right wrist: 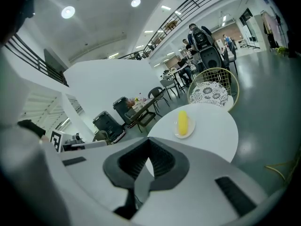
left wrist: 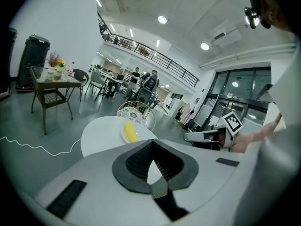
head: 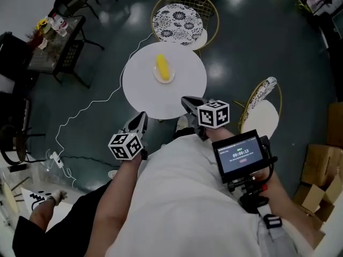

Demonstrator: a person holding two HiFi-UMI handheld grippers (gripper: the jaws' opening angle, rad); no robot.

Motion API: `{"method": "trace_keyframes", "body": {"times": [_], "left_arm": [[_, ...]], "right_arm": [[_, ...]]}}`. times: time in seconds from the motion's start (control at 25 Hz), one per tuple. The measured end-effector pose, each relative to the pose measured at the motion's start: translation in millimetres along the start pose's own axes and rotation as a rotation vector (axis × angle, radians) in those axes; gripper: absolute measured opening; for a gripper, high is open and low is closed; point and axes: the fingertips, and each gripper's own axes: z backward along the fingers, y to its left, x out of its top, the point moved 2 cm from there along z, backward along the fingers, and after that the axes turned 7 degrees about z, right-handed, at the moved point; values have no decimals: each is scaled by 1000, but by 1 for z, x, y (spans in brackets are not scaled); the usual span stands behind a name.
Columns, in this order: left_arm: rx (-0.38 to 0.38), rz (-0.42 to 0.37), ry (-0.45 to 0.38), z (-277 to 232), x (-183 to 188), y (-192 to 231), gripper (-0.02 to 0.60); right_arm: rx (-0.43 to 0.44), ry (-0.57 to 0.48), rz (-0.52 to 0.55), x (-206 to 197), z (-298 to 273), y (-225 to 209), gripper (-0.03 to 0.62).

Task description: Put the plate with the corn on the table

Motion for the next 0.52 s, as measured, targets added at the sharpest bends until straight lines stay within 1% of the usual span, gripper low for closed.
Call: {"method": "trace_keyframes", "body": {"times": [0.28,0.52], "left_arm": [[-27,-16,2,22,-3,-11,6],[-35,-24,6,35,-26,-8,6]], "right_arm": [[20,-3,-15,-2,6,29,11],[31,-3,-20,-29,3,37,11]]}}
